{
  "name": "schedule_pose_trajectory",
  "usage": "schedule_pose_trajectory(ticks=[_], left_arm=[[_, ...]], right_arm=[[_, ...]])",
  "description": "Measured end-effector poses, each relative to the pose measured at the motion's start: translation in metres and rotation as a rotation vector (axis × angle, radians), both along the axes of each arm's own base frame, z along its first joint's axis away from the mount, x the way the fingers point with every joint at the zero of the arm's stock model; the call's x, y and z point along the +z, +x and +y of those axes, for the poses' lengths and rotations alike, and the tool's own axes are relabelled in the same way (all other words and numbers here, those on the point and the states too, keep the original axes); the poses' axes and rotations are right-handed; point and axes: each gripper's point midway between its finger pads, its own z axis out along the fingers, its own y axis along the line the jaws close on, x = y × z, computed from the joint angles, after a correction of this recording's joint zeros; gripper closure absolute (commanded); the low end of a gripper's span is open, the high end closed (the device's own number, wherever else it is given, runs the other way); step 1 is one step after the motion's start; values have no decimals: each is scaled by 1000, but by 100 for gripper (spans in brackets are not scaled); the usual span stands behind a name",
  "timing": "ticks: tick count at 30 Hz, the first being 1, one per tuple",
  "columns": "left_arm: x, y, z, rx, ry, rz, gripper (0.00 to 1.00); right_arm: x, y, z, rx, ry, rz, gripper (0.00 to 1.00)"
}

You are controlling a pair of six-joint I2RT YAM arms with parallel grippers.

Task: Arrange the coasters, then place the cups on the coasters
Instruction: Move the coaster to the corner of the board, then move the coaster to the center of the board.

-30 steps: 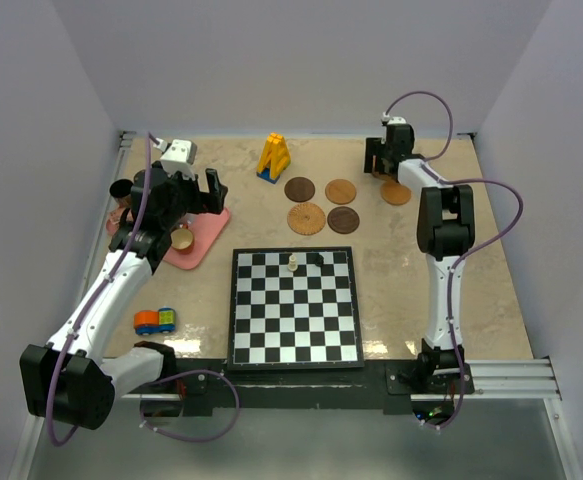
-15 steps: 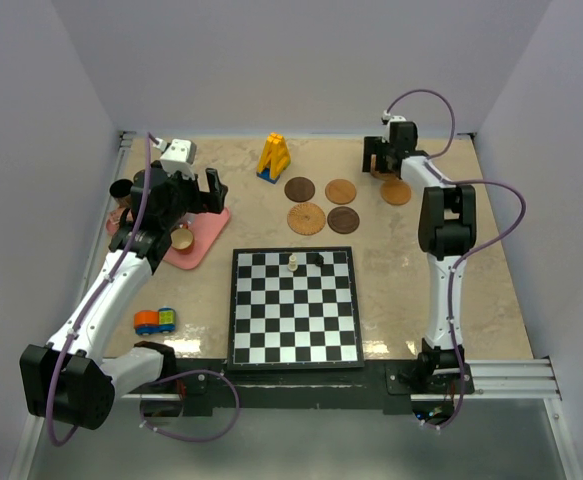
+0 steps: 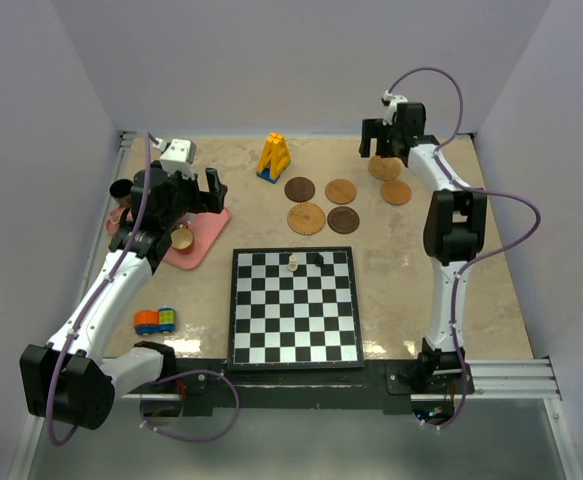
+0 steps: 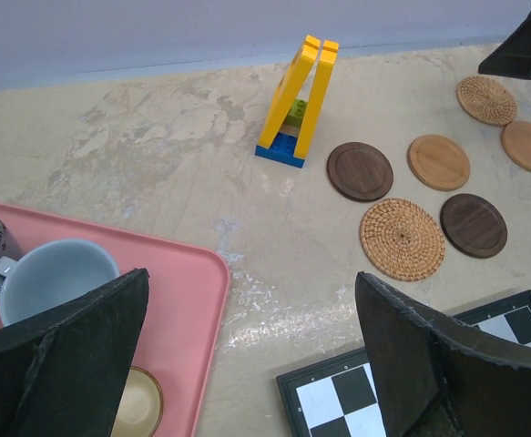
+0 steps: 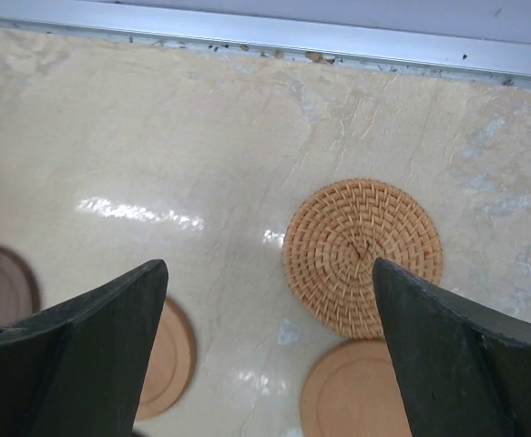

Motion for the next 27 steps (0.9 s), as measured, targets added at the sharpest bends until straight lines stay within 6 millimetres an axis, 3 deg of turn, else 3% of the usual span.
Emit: schedule_pose_trajectory(ticks=[6, 8, 10, 13, 16, 19, 22, 27], left_arm=[[0, 0, 0, 3, -1, 0, 0], [0, 0, 0, 2, -1, 0, 0], [-1, 0, -1, 0, -1, 1, 0], [-2, -1, -2, -4, -1, 5, 0], [-2, -1, -2, -4, -1, 5, 0], [-2, -1, -2, -4, -1, 5, 0], [-2, -1, -2, -4, -1, 5, 0], [-2, -1, -4, -6, -7, 7, 0]], right_arm=[[63, -40, 16, 40, 8, -80, 2], [74, -57, 32, 59, -2, -97, 2], [78, -76, 62, 101, -14, -108, 2], [69, -99, 115, 193, -22, -97, 2], [45, -130, 164, 290, -41, -51, 2], [24, -156, 195, 356, -67, -10, 2], [9, -168, 207, 378, -82, 12, 2], [-16, -180, 205, 362, -110, 53, 2]])
